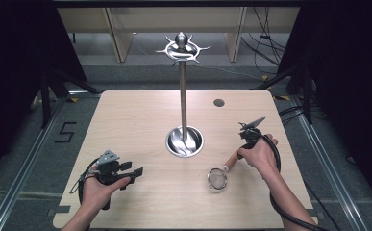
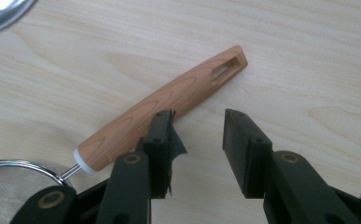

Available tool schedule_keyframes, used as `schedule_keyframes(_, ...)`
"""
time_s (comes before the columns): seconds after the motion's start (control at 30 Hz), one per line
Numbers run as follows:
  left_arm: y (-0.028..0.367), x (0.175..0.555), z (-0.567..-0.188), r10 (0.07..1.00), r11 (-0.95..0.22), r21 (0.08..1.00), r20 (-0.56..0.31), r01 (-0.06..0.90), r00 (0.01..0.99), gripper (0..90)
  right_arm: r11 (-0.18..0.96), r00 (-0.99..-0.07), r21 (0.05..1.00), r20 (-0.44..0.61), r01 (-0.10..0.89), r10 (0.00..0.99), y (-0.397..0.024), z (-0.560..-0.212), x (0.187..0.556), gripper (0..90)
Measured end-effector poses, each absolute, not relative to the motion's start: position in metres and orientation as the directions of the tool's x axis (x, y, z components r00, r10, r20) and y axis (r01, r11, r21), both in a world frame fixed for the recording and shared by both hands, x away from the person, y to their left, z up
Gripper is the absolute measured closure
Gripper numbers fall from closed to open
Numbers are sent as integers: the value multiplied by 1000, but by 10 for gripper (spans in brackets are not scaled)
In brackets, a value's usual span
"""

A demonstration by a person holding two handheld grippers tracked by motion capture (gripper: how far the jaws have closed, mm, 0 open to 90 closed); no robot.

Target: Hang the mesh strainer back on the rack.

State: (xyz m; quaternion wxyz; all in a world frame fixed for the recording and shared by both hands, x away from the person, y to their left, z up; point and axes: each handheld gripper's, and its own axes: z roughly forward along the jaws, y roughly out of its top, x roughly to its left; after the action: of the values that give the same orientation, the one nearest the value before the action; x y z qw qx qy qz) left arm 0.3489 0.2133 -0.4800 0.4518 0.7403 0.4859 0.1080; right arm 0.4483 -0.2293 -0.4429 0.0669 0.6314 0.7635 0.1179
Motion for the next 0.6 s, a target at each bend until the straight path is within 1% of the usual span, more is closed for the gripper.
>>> schedule_keyframes(0.03, 213, 350, -481, 819, -117, 771, -282, 627, 499, 406, 194, -208, 258, 28, 947, 978, -227, -443, 450, 570)
schedule_keyframes(0.1, 213, 351, -481, 820, -121, 771, -277, 626, 500, 407, 200, -211, 240, 21, 950, 977, -226, -442, 452, 556)
schedule_keyframes(0.13, 213, 350, -481, 824, -119, 770, -276, 627, 495, 407, 183, -195, 211, 38, 960, 980, -223, -445, 455, 480)
schedule_keyframes(0.17, 213, 350, -480, 823, -120, 774, -273, 622, 498, 407, 183, -195, 211, 38, 960, 980, -223, -445, 455, 480)
schedule_keyframes(0.2, 213, 350, -480, 821, -124, 774, -271, 621, 503, 406, 146, -156, 233, 26, 961, 987, -220, -445, 456, 433)
schedule_keyframes(0.23, 213, 349, -480, 821, -127, 770, -273, 625, 502, 406, 146, -156, 233, 26, 961, 987, -220, -445, 456, 433)
schedule_keyframes(0.27, 212, 349, -480, 821, -127, 768, -274, 628, 501, 406, 127, -139, 243, 35, 962, 990, -217, -445, 456, 403)
schedule_keyframes(0.33, 212, 349, -482, 816, -128, 769, -277, 627, 507, 405, 112, -133, 271, 61, 956, 989, -213, -443, 455, 397)
schedule_keyframes(0.4, 214, 349, -482, 817, -142, 765, -267, 628, 511, 405, 123, -146, 269, 65, 955, 987, -212, -442, 454, 390)
schedule_keyframes(0.43, 215, 349, -482, 819, -127, 765, -279, 632, 502, 405, 93, -119, 262, 85, 961, 989, -205, -440, 455, 375)
schedule_keyframes(0.47, 215, 349, -482, 818, -128, 768, -276, 627, 505, 405, 93, -119, 262, 85, 961, 989, -205, -440, 455, 375)
schedule_keyframes(0.53, 215, 348, -482, 818, -120, 769, -282, 628, 501, 405, 106, -131, 246, 85, 963, 988, -202, -440, 456, 367)
schedule_keyframes(0.57, 215, 348, -481, 817, -118, 770, -283, 627, 502, 405, 104, -124, 208, 83, 973, 989, -197, -440, 457, 367)
schedule_keyframes(0.6, 215, 348, -481, 817, -118, 770, -283, 627, 502, 405, 116, -134, 201, 76, 973, 988, -197, -441, 458, 367)
